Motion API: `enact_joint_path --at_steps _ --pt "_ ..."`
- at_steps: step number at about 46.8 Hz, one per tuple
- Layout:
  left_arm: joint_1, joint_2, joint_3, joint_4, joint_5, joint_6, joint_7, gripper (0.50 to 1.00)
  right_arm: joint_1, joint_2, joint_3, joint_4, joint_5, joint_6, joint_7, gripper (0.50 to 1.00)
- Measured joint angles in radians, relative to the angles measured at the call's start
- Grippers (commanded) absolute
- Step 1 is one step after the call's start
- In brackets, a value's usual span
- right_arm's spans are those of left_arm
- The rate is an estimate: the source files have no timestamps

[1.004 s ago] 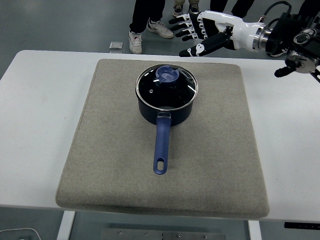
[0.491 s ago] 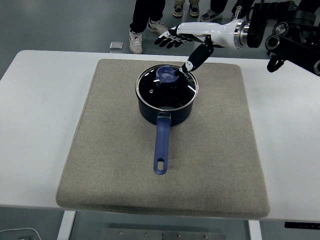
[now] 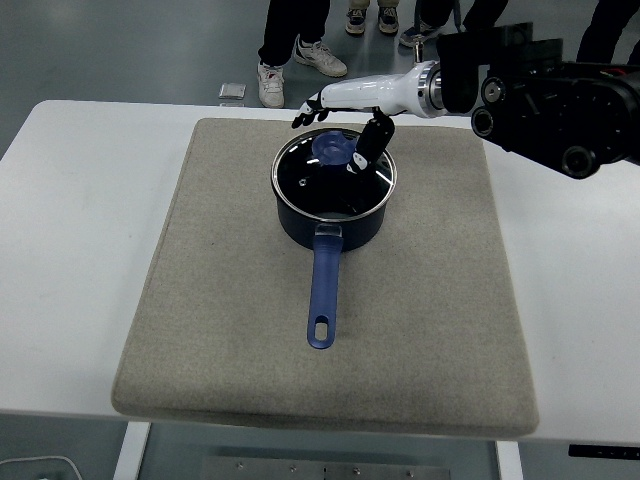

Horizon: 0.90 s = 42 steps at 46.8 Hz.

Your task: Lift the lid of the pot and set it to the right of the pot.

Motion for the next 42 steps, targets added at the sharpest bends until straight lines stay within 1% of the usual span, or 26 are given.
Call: enact_joint_path --at_steps 5,12,17,21,26,42 --pt "0.000 0.000 0.000 0.000 0.000 0.000 0.000 1.000 0.000 0.004 -0.020 -0.012 -0.006 -0.019 0.001 0.874" --pt "0.000 0.000 0.000 0.000 0.000 0.000 0.000 1.000 0.002 0.017 -0.026 -0.014 -0.008 -0.022 0.001 0.864" --pt "0.000 0.000 0.000 0.000 0.000 0.000 0.000 1.000 0.002 0.020 -0.028 -0.018 -0.012 -0.022 0.001 0.838" --pt "0.000 0.000 0.000 0.000 0.000 0.000 0.000 1.000 -0.001 0.023 -0.034 -0.022 -0.014 -0.022 0.001 0.827" --pt "0.000 0.000 0.000 0.000 0.000 0.000 0.000 1.000 -0.001 0.023 -0.045 -0.024 -0.014 -0.022 0.001 0.799" --pt "0.000 0.000 0.000 0.000 0.000 0.000 0.000 1.000 -0.005 0.023 -0.048 -0.028 -0.014 -0.022 0.001 0.793"
